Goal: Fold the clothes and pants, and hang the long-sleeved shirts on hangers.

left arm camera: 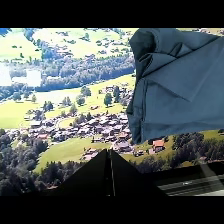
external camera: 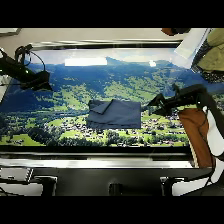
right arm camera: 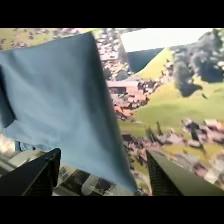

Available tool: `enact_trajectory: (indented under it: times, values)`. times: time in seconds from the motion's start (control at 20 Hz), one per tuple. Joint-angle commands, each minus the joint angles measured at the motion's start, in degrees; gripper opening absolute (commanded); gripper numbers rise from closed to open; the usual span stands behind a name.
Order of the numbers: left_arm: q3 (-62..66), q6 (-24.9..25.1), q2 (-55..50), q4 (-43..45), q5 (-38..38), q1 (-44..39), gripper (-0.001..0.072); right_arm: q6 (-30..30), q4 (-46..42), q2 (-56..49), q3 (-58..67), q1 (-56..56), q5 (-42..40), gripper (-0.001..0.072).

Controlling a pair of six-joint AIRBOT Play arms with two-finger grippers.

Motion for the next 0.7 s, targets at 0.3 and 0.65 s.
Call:
enact_trajectory:
  times: [0.3, 0.65]
  values:
    - [-0.13, 0.11, -0.44, 0.00, 0.13, 0.02, 0.0018, -3.28, 3.87, -5.95, -1.75, 8.83, 4.98, 0.0374]
    - [-0.13, 0.13, -0.46, 0.00, 0.11, 0.02, 0.0018, -2.25, 4.52, -5.49, -1.57, 10.12, 4.74, 0.0031]
